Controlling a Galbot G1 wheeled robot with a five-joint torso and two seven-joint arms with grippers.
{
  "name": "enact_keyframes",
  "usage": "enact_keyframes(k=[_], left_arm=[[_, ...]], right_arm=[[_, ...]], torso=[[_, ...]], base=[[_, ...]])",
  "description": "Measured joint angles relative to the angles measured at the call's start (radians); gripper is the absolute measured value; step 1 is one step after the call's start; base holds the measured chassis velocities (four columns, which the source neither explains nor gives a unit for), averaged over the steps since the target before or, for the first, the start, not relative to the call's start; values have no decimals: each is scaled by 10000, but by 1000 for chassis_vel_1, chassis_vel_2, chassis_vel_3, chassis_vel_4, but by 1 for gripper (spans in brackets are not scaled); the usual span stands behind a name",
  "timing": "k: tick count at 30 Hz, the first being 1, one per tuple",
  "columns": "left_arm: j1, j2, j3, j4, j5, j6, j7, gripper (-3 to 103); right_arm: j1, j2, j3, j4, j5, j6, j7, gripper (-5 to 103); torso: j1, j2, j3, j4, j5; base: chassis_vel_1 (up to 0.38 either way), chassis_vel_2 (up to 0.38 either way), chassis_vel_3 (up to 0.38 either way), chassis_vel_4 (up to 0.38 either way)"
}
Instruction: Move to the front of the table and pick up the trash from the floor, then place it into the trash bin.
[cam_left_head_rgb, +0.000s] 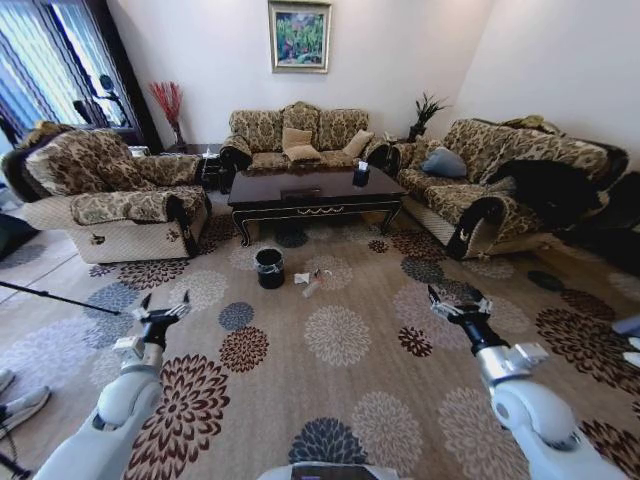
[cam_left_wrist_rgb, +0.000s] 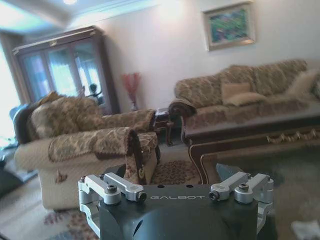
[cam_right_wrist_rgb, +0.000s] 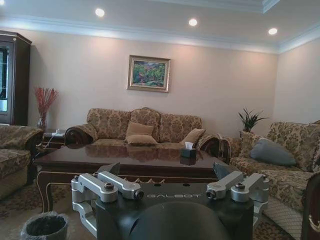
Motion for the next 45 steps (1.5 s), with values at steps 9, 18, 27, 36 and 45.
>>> enact_keyframes(k=[9, 18, 27, 36, 45], left_arm=[[-43, -785, -137, 38, 1024, -613, 940, 100], [-110, -1191, -79, -310, 981, -173, 779, 100], [170, -1195, -227, -489, 747, -9, 1055, 100], [176, -1114, -176, -482, 659, -122, 1268, 100], [332, -1150, -73, -562, 851, -139, 1357, 100]], right_arm=[[-14, 128, -144, -116, -146, -28, 4, 100], [-192, 526, -143, 100, -282, -19, 62, 100], [-494, 691, 42, 359, -421, 32, 52, 100], [-832, 726, 239, 538, -704, 151, 97, 100], [-636, 482, 11, 444, -788, 194, 21, 100]], torso=[[0, 0, 0, -2, -2], [-33, -67, -36, -2, -3], [-224, -491, -268, -1, -4], [-429, -956, -525, -2, -4], [-630, -1390, -759, 0, -3]], base=[[0, 0, 0, 0], [0, 0, 0, 0], [0, 0, 0, 0], [0, 0, 0, 0], [0, 0, 0, 0]])
